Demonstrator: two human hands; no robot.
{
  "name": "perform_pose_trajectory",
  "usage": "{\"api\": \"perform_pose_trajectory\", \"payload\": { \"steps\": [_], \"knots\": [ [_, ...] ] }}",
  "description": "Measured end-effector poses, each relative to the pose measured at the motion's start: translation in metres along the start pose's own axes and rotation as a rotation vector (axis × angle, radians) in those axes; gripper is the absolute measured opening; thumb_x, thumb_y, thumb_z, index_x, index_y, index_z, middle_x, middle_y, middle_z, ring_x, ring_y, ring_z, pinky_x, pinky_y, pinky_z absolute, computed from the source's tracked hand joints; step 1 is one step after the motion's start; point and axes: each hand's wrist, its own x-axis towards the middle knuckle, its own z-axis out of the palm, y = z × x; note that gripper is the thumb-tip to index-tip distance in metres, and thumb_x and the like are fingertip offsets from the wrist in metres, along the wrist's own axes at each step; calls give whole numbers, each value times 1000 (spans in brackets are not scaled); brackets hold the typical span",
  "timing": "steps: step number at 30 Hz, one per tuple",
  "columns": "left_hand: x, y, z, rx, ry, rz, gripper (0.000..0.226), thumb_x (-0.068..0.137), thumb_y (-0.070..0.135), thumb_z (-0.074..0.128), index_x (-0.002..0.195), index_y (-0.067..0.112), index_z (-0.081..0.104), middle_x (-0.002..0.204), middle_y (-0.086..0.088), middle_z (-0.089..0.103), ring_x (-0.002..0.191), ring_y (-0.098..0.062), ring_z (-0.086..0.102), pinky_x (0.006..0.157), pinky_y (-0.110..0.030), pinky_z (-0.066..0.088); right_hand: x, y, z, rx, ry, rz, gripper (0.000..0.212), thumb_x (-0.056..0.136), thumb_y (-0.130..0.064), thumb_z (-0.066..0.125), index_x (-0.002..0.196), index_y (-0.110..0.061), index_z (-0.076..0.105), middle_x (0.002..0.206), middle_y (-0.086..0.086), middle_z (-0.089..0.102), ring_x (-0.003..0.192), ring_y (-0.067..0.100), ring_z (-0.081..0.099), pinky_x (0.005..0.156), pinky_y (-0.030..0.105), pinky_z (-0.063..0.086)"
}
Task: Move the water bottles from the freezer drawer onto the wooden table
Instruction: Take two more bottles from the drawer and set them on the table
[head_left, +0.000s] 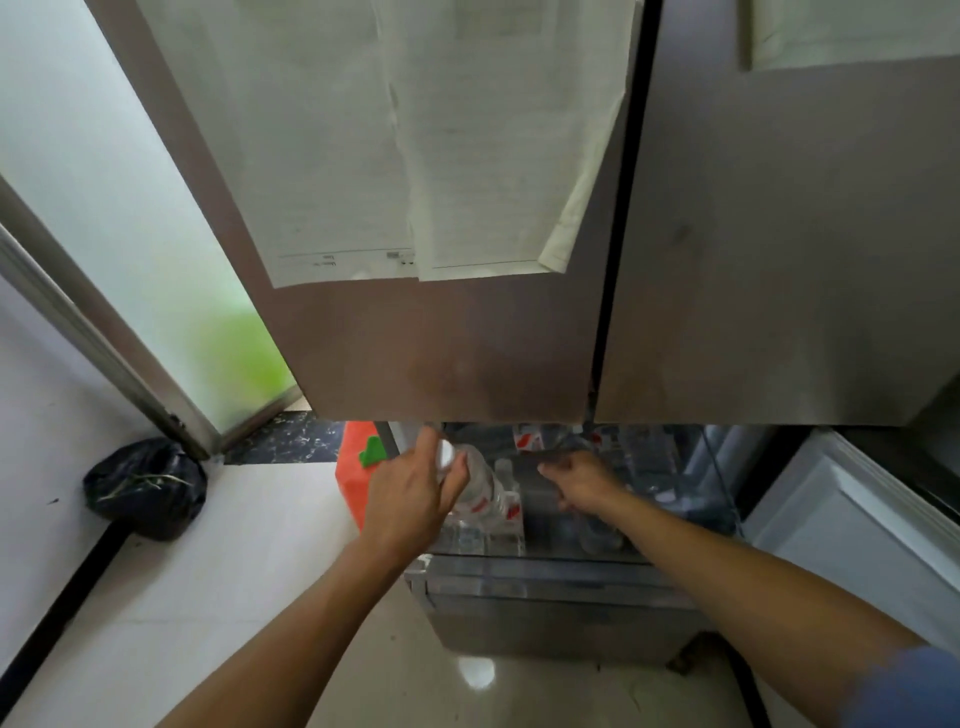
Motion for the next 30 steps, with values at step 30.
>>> {"api": "perform_pose_trajectory", "payload": {
  "steps": [30],
  "knots": [
    [-24,-44,-9,22,-134,63,29,91,47,52,101,20,54,71,5,59,57,-15,51,58,-31,48,33,25,32,356,219,317,28,74,-28,78,89,-11,61,92,9,71,74,20,67,74,34,56]
  ]
}}
